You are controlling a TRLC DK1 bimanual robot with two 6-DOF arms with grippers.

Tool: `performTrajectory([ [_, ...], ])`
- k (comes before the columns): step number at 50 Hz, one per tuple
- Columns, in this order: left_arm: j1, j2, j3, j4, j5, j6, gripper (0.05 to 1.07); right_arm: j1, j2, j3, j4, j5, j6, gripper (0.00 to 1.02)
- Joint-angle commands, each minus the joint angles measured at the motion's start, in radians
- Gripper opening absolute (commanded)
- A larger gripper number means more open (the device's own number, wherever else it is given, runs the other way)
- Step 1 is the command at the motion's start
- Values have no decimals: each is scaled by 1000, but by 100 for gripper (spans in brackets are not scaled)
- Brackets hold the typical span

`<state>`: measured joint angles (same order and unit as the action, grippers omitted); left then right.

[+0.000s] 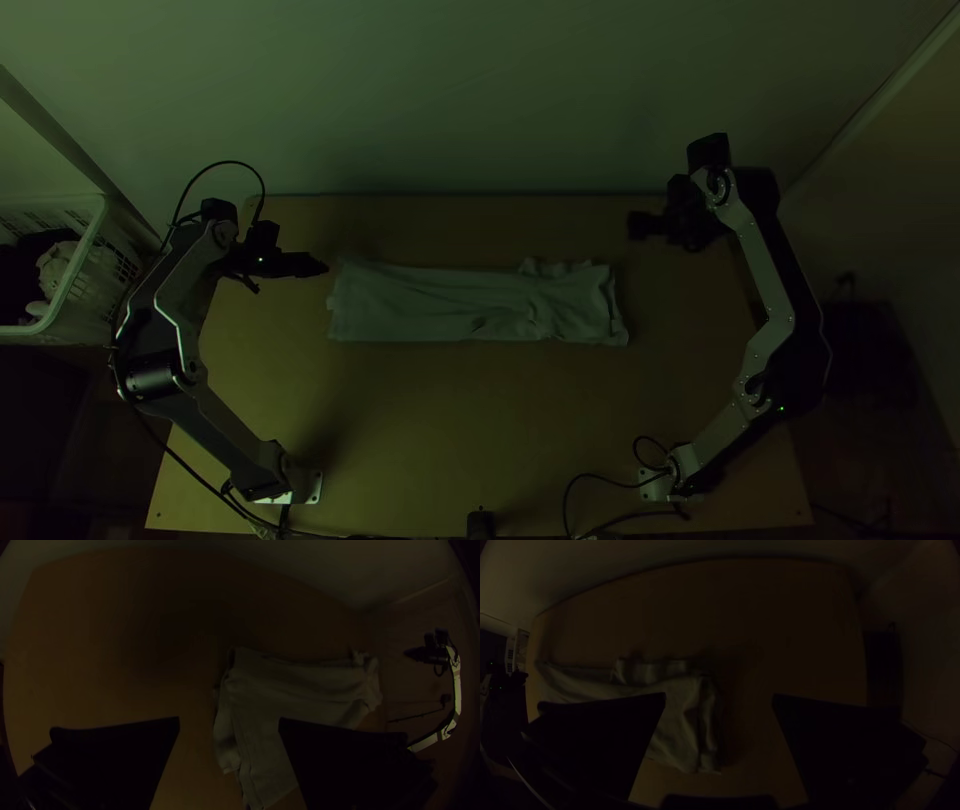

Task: Fold the t-shirt

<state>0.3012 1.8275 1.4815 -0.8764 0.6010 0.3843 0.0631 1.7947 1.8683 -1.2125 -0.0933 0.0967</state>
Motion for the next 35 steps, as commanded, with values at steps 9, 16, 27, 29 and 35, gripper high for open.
performTrajectory([
  [9, 88, -33, -135, 40, 138, -19, 102, -19, -113, 57, 10, -11, 67, 99],
  [16, 99, -16, -173, 48, 183, -16, 102, -28, -143, 51, 11, -10, 83, 99],
  [27, 79, 50, -201, 57, 192, -10, 102, -36, -192, 20, 11, -10, 101, 99],
  [29, 76, 58, -202, 60, 192, -10, 102, -40, -199, 12, 11, -10, 103, 99],
  [35, 64, 85, -202, 82, 191, -9, 102, -43, -224, -14, 11, -10, 104, 99],
])
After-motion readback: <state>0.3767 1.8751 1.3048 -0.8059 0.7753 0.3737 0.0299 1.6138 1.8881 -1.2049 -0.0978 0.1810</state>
